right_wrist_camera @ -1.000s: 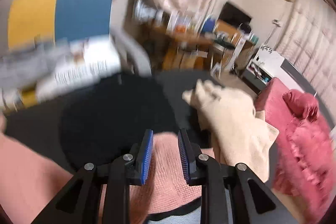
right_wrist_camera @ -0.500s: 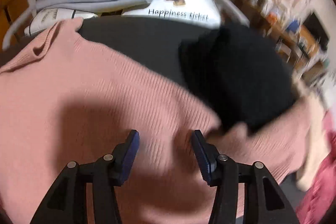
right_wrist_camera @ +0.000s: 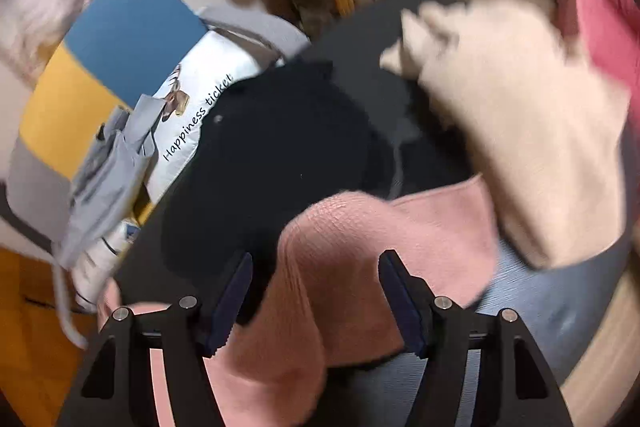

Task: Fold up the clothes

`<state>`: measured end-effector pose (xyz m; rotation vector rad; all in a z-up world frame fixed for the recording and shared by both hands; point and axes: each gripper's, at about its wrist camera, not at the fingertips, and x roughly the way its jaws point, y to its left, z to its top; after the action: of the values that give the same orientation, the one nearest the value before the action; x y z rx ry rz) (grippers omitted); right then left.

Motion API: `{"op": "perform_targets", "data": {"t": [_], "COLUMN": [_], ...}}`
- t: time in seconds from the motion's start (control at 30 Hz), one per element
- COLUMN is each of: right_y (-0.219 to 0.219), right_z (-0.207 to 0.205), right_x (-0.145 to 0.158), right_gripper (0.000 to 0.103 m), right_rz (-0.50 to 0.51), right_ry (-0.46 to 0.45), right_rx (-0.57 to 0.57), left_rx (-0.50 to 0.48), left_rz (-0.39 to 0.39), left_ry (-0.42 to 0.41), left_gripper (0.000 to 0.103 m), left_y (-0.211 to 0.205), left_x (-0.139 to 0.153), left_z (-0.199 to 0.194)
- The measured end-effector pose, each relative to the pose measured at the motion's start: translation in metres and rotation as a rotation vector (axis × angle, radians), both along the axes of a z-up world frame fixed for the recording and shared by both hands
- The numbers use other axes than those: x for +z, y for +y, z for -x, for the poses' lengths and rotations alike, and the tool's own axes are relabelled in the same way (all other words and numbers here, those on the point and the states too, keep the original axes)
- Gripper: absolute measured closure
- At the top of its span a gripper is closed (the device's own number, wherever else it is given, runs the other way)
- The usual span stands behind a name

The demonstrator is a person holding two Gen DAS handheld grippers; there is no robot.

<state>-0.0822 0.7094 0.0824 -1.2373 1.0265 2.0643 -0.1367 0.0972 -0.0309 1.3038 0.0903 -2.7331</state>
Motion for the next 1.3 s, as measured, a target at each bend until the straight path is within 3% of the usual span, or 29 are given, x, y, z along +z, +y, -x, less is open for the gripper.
{"op": "perform_targets", "data": {"t": [0.07, 0.1, 0.13, 0.17, 0.2, 0.27, 0.37, 0.47, 0.6, 0.67, 0.73, 0.77, 0.8, 0.9, 0.97, 1.0, 1.07, 1.2, 1.27, 1.3], "right_y": [0.003, 0.0, -0.002, -0.004, -0.007, -0.018, -0.05, -0.09, -0.127, -0.132, -0.129, -0.125, -0.122, -0.126, -0.132, -0.136, -0.139, -0.131, -0.127, -0.122], "right_z": [0.006, 0.008, 0.007, 0.006, -0.001, -0.015, -0.052, -0.106, -0.159, -0.179, -0.199, -0.206, -0.207, -0.189, -0.159, -0.138, -0.097, -0.044, -0.036, -0.04], "right_x": [-0.017, -0.029, -0.034, -0.039, -0.034, -0.018, 0.011, 0.017, -0.034, -0.067, -0.081, -0.075, -0.061, -0.009, 0.01, 0.007, -0.005, -0.046, -0.06, -0.061], "right_gripper": [0.038, 0.052, 0.085, 0.098, 0.098, 0.098, 0.098, 0.098, 0.097, 0.094, 0.091, 0.085, 0.076, 0.074, 0.064, 0.058, 0.058, 0.061, 0.074, 0.093], "right_rz": [0.05, 0.056, 0.072, 0.089, 0.094, 0.029, -0.091, -0.123, -0.038, 0.014, 0.041, 0.005, -0.117, -0.439, -0.553, -0.577, -0.604, -0.535, -0.588, -0.569], "right_ry": [-0.045, -0.099, -0.067, -0.034, 0.063, 0.159, 0.262, 0.309, 0.173, 0.052, 0.014, -0.007, -0.071, -0.041, -0.023, -0.062, -0.145, -0.288, -0.37, -0.353], "right_rx": [-0.007, -0.007, -0.001, 0.005, 0.019, 0.061, 0.182, 0.271, 0.273, 0.255, 0.221, 0.192, 0.155, 0.218, 0.297, 0.343, 0.405, 0.432, 0.431, 0.433], "left_rx": [0.0, 0.0, 0.0, 0.001, 0.001, 0.001, 0.002, 0.001, 0.002, -0.005, -0.022, -0.024, -0.026, -0.032, -0.029, -0.028, -0.027, -0.028, -0.029, -0.029], "left_rz": [0.0, 0.0, 0.0, -0.001, -0.001, -0.001, -0.001, -0.001, -0.001, -0.003, -0.008, -0.01, -0.002, 0.035, 0.046, 0.043, 0.031, 0.019, 0.018, 0.018], "left_ry": [0.0, 0.0, 0.0, 0.0, 0.0, 0.0, 0.0, -0.001, -0.001, 0.0, 0.003, 0.001, -0.002, -0.003, -0.004, -0.004, -0.004, -0.002, -0.002, -0.002], "left_gripper": [0.0, 0.0, 0.0, 0.0, 0.0, 0.0, 0.0, 0.0, 0.0, 0.0, 0.0, 0.0, 0.0, 0.0, 0.0, 0.0, 0.0, 0.0, 0.0, 0.0], "left_y": [-0.001, -0.001, -0.001, 0.0, 0.0, 0.0, 0.0, 0.0, 0.0, 0.0, -0.001, -0.001, 0.0, 0.004, 0.006, 0.005, 0.003, 0.001, 0.0, 0.0], "left_x": [0.0, 0.0, 0.0, 0.0, 0.0, 0.0, 0.0, 0.0, 0.001, 0.001, 0.002, 0.002, 0.003, 0.004, 0.004, 0.004, 0.003, 0.003, 0.003, 0.003], "left_z": [0.0, 0.0, 0.0, 0.0, 0.0, 0.0, 0.0, 0.0, 0.0, -0.001, -0.002, -0.002, -0.001, -0.001, -0.001, -0.001, -0.001, -0.002, -0.002, -0.002]}}
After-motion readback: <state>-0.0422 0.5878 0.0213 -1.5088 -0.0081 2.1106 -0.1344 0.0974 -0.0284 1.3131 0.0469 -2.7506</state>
